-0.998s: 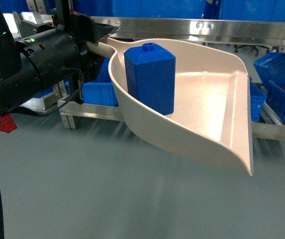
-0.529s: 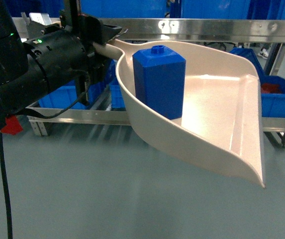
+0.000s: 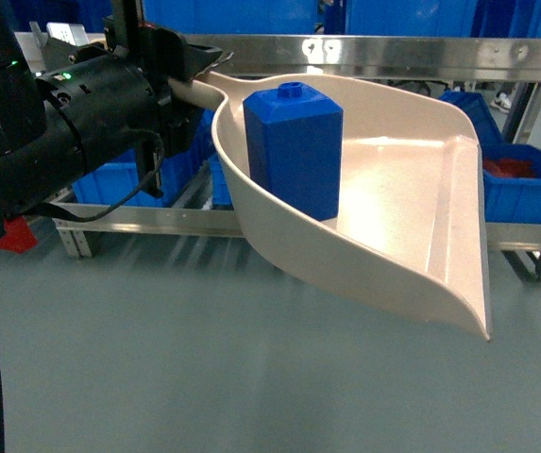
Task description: Place part in tray to right shelf
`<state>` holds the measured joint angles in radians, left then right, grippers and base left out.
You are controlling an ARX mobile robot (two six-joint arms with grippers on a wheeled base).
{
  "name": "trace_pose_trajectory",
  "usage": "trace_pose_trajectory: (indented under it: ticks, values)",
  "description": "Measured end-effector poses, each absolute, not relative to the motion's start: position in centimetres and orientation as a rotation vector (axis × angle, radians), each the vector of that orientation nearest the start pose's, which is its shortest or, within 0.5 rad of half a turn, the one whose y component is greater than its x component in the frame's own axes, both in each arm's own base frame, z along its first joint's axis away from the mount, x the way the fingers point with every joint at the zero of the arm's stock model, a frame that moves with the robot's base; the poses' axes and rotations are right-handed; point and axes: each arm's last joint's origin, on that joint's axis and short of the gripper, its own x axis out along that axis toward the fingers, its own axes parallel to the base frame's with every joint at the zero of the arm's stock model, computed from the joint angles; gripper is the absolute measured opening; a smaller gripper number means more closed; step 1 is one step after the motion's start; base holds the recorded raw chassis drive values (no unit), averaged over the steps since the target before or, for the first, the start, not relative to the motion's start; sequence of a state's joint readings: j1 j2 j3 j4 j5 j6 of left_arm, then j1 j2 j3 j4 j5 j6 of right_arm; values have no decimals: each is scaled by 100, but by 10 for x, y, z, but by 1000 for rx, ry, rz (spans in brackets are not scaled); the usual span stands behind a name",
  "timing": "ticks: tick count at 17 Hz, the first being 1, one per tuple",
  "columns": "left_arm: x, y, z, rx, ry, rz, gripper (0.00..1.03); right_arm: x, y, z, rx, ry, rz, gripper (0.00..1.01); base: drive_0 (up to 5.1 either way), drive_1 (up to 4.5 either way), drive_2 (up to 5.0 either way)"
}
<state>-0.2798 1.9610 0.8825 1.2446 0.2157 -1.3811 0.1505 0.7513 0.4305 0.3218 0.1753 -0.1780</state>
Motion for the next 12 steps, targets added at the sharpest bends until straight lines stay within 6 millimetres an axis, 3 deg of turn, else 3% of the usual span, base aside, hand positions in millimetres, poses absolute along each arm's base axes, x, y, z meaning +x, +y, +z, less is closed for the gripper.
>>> trace_pose_trajectory:
  ticks: [5, 12]
  values:
    - [367, -111, 176, -1353, 198, -531, 12, 174, 21, 264, -178, 0, -25, 98, -155, -155, -155]
    - [367, -111, 176, -1353, 200, -530, 12, 173, 21, 263, -178, 2, -24, 98, 0, 0, 0]
